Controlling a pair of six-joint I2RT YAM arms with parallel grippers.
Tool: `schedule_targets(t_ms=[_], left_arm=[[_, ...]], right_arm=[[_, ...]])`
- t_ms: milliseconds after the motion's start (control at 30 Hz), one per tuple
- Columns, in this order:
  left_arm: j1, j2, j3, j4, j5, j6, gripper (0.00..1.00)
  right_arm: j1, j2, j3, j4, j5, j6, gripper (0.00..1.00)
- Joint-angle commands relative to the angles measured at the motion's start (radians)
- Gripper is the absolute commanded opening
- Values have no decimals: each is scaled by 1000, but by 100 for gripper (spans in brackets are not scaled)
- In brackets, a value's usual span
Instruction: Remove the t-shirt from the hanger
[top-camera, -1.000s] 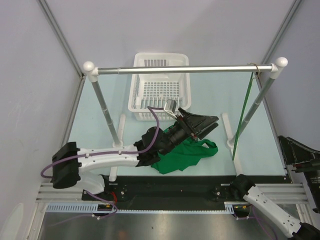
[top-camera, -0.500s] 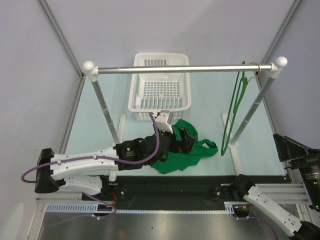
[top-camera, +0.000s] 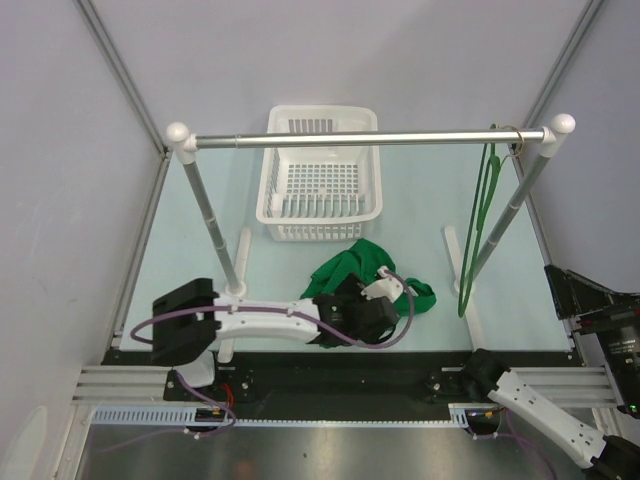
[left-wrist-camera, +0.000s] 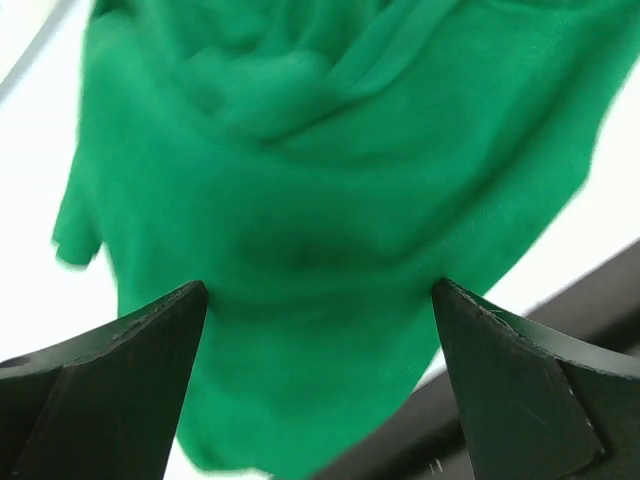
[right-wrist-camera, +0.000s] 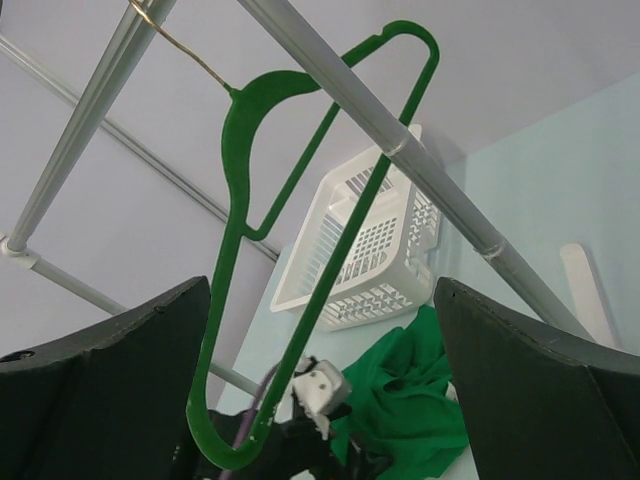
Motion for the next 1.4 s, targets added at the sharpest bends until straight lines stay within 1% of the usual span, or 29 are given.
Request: schedule_targets(t_ms=[0, 33, 67, 100, 133, 167, 233, 333, 367, 400, 433, 467, 533, 567, 633, 667, 733, 767, 833, 867, 900, 933, 1000, 1067, 1100, 1167, 1200, 1267, 1367], left_arm=[[50, 119, 130, 8, 97, 189, 100], [67, 130, 135, 33, 138, 224, 100], [111, 143, 142, 34, 173, 231, 100], [133, 145, 156, 35, 256, 237, 100], [156, 143, 155, 47, 301, 244, 100], [206, 140, 155, 54, 365, 245, 100], [248, 154, 171, 37, 474, 232, 100], [265, 214, 214, -21, 455, 223, 100], [265, 231, 221, -32, 450, 220, 98], [265, 249, 227, -50, 441, 211, 90], [263, 287, 228, -55, 436, 196, 85], [260, 298, 212, -52, 436, 188, 74], [259, 303, 181, -11, 433, 159, 64], [253, 294, 143, 6, 432, 151, 56], [242, 251, 109, 57, 427, 134, 48], [227, 236, 77, 70, 425, 131, 41], [208, 197, 57, 97, 435, 119, 34], [188, 161, 40, 104, 444, 117, 28], [176, 119, 21, 139, 508, 105, 18], [179, 85, -6, 156, 548, 88, 9], [188, 71, -22, 199, 621, 55, 5], [205, 58, -37, 219, 658, 32, 0], [216, -2, -81, 288, 718, -34, 0], [217, -47, -106, 365, 743, -65, 0], [217, -89, -106, 379, 731, -99, 0], [217, -129, -97, 397, 645, -145, 0], [219, -177, -95, 402, 546, -188, 1], [225, -223, -109, 489, 470, -235, 1], [259, -284, -103, 563, 366, -315, 0]], right_arm=[[7, -17, 2, 1, 24, 3, 100], [9, -16, 4, 0, 25, 2, 100], [7, -16, 4, -5, 27, 0, 100], [10, -17, 5, -5, 27, 2, 100], [10, -19, 5, -6, 28, 0, 100], [12, -19, 7, -8, 30, 2, 100], [13, -23, 5, -11, 31, 2, 100], [15, -25, -1, -14, 37, 5, 100], [15, -28, -4, -13, 39, 5, 100], [18, -30, -5, -13, 40, 9, 100], [20, -30, -13, -13, 43, 11, 100], [23, -30, -16, -11, 45, 11, 100], [27, -30, -22, -9, 51, 11, 100], [33, -31, -22, -9, 53, 12, 100], [38, -30, -24, -9, 63, 8, 100], [44, -28, -22, -9, 66, 6, 100], [50, -30, -24, -9, 79, 6, 100], [50, -30, -25, -6, 82, 6, 100], [56, -30, -28, -2, 89, 0, 100], [58, -28, -33, 1, 94, -3, 99], [64, -28, -33, 1, 102, -6, 100], [67, -28, -31, 1, 103, -10, 100], [73, -28, -19, -2, 109, -15, 100], [75, -31, -12, -16, 116, -11, 100], [75, -31, -7, -20, 120, -9, 100], [75, -33, -7, -29, 125, 2, 100], [75, -34, -11, -29, 125, 3, 100], [76, -33, -11, -28, 122, 8, 99], [76, -25, -13, -20, 108, 11, 99]])
